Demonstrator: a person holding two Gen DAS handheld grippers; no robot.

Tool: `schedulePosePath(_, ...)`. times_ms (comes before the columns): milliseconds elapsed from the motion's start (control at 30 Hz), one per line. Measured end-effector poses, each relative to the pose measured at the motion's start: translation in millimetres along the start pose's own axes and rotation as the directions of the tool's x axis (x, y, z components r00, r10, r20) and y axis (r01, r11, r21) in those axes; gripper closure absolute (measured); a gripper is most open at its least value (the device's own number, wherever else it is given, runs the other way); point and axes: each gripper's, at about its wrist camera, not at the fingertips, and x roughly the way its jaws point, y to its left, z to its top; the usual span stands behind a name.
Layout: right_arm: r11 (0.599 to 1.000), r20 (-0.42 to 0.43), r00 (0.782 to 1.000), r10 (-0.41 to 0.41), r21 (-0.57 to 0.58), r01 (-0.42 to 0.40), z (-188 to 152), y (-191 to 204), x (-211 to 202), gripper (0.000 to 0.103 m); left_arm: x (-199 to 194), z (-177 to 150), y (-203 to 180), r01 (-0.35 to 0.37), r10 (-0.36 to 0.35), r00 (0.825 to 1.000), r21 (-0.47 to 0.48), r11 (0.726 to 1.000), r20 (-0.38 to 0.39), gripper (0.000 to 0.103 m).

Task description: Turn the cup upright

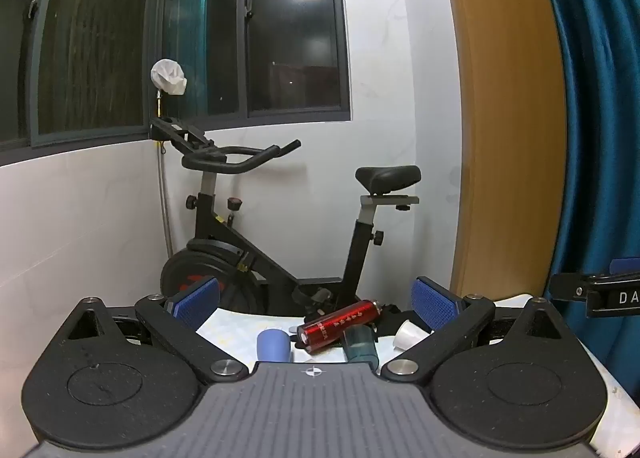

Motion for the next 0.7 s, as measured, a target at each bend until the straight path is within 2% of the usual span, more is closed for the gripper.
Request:
schedulePosePath(167,1.0,0.0,1.0,0.0,0.0,0.0,0.1,0.1,0.0,0.0,3.7,0.9,-3.3,-0.002,0.002,1.0,-0.005,1.0,-0.022,0.0)
schedulePosePath(200,1.0,0.0,1.0,0.0,0.0,0.0,0.1,0.1,-0.1,0.0,-2.8,5.5,-2.2,0.001,-0.001,1.0,-0.005,1.0,0.002,0.0)
schedulePosePath(700,1.0,-0.004,1.0,-0.001,-0.003,0.001,0.0,0.5,0.1,0.0,-1.3,3.6,-0.6,0.001,-0.001,1.0,-0.016,1.0,0.002,0.0)
